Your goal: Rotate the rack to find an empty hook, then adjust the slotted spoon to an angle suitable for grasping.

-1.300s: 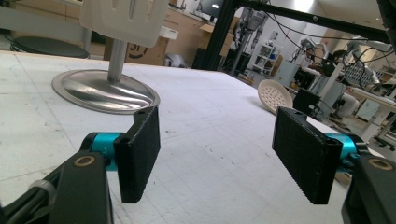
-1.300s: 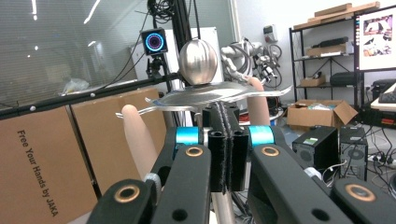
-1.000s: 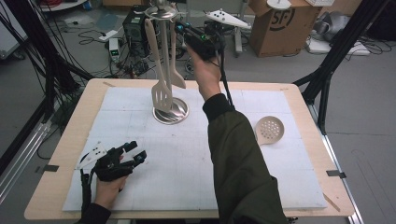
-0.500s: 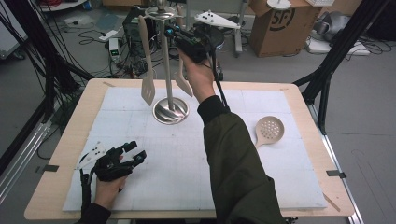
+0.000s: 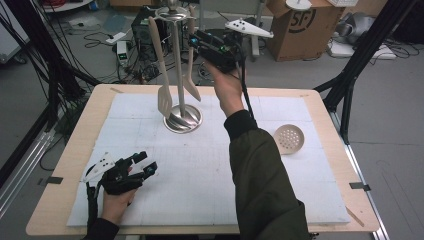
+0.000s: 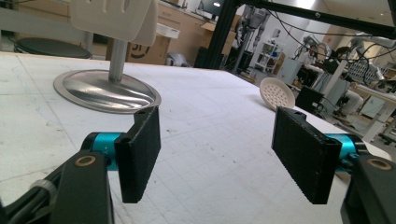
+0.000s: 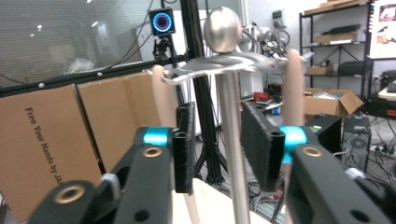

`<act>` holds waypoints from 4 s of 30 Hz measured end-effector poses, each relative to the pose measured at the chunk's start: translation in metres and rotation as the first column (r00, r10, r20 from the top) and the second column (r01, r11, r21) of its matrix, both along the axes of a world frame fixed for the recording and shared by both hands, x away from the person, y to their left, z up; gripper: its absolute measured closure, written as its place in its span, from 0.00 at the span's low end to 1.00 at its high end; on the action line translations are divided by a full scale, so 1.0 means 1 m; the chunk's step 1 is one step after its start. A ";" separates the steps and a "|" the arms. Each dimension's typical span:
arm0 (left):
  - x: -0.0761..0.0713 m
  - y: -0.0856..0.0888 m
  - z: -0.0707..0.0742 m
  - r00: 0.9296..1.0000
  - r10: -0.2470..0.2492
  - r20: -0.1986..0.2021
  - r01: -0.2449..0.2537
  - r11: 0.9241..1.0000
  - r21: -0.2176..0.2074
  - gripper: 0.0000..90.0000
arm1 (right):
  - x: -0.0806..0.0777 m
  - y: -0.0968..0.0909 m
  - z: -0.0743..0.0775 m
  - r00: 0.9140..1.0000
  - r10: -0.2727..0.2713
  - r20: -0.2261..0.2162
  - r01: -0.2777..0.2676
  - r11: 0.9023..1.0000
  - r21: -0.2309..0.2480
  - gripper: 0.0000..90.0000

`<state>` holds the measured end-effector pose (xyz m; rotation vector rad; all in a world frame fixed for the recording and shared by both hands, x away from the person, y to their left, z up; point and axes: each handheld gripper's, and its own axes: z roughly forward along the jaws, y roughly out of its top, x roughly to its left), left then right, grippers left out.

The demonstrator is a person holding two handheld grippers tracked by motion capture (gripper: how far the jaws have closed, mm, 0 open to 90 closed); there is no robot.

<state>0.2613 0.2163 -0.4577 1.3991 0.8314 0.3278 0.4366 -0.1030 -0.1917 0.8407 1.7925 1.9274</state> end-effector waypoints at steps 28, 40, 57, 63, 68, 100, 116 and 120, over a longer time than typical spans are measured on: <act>0.000 -0.002 0.000 1.000 -0.009 -0.001 0.010 1.000 0.022 0.36 | -0.053 -0.062 -0.051 0.999 0.020 -0.025 -0.022 0.998 -0.065 0.37; 0.001 -0.004 0.000 1.000 -0.016 -0.006 0.017 0.999 0.028 0.36 | -0.082 -0.095 -0.075 0.998 0.006 -0.064 -0.012 0.996 -0.093 0.37; 0.003 -0.004 0.000 1.000 -0.017 -0.013 0.017 1.000 0.022 0.36 | -0.109 -0.130 -0.121 0.993 -0.052 -0.109 0.042 0.996 -0.084 0.35; 0.003 -0.004 0.000 1.000 -0.019 -0.013 0.019 0.999 0.026 0.36 | -0.116 -0.141 -0.132 0.991 -0.055 -0.119 0.045 0.995 -0.089 0.35; 0.003 -0.004 -0.001 1.000 -0.020 -0.013 0.020 0.999 0.028 0.36 | -0.121 -0.146 -0.138 0.989 -0.058 -0.134 0.045 0.994 -0.099 0.33; 0.005 -0.004 -0.001 1.000 -0.004 -0.020 0.004 1.000 0.025 0.36 | -0.154 -0.178 -0.186 0.982 -0.102 -0.161 0.070 0.979 -0.191 0.32; 0.005 -0.005 -0.001 1.000 0.003 -0.024 -0.002 0.999 0.032 0.36 | -0.164 -0.194 -0.209 0.971 -0.050 -0.233 -0.002 0.976 -0.217 0.54; 0.004 -0.004 0.000 1.000 0.001 -0.022 0.000 0.999 0.036 0.36 | -0.164 -0.199 -0.215 0.965 -0.034 -0.259 -0.025 0.975 -0.221 0.63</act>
